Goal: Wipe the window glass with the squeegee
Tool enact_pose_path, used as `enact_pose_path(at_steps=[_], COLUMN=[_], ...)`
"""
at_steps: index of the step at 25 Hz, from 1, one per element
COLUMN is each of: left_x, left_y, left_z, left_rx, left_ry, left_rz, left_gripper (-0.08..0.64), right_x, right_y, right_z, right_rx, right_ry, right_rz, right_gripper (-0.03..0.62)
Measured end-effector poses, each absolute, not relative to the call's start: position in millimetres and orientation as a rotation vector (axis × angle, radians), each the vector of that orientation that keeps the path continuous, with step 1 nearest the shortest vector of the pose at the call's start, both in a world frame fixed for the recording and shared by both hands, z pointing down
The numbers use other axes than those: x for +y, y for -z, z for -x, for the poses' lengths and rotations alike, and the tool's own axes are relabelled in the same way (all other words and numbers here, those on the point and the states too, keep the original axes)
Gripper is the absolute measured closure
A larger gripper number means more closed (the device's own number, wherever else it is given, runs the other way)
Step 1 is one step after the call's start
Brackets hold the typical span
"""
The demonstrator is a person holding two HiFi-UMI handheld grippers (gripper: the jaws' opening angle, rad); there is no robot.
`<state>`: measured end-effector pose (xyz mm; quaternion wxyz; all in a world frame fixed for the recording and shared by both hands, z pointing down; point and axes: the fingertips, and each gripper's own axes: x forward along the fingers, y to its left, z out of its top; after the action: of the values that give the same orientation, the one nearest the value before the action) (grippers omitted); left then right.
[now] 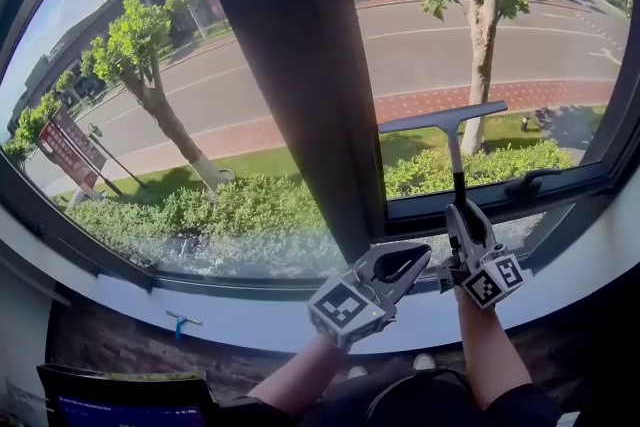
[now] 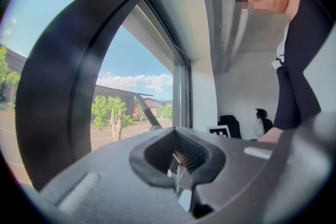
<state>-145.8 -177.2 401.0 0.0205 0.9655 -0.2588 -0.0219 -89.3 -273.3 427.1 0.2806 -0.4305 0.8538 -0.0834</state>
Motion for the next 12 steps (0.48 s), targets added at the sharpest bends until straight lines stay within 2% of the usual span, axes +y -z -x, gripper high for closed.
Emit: enact_pose_path(at_steps=[12], left_x=[-178], left_y=[-408], left_z=[140], left_rx=[-0.766], left_ry=[0.061], left_rz=[-2.975], left_gripper=[0.557], right_x=[-263], right_y=[-470], right_z=[89], right_rx=[2.313], right_ry=[0.336], right_rz=[1.21], right_gripper=[0.494])
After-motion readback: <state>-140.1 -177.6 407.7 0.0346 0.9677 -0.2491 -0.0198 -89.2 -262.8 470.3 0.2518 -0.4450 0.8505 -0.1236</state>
